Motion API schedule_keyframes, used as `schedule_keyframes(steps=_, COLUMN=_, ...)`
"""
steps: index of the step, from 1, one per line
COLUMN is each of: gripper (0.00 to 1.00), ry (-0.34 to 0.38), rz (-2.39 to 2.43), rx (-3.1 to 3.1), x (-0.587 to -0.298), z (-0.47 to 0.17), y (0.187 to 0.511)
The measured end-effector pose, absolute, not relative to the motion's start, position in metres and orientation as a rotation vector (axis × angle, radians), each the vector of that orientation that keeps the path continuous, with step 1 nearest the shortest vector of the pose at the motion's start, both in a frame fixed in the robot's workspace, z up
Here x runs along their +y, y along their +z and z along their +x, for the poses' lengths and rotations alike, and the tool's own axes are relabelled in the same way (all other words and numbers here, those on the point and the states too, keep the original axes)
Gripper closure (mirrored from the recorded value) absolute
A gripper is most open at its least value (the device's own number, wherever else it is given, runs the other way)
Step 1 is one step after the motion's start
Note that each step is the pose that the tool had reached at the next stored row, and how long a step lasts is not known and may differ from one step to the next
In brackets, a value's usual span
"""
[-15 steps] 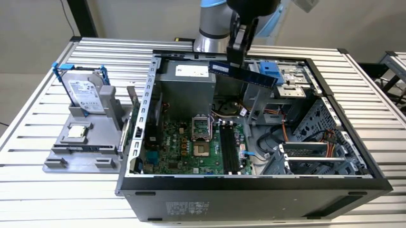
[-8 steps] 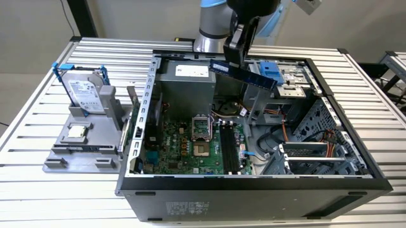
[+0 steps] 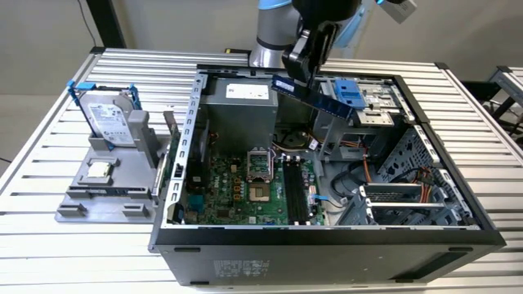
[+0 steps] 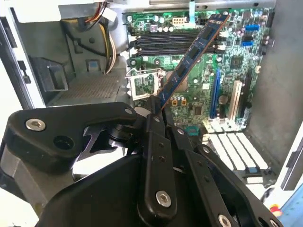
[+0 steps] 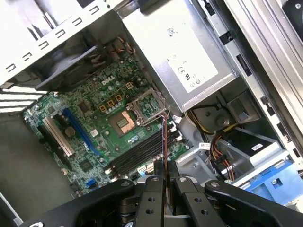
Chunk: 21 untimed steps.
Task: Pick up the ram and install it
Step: 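Insert the ram into the slot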
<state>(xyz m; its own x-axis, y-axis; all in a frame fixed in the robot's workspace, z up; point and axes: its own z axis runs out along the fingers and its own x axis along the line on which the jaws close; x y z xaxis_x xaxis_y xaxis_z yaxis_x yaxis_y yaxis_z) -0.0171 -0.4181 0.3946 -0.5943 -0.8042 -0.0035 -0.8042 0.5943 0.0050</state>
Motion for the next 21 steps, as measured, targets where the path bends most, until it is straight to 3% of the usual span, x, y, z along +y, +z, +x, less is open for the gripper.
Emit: schedule_keyframes(steps=21, gripper=1.00, ry=0.009, rz=-0.926, rx=3.000, x=-0.4181, z=-0.0171, y=0.3946)
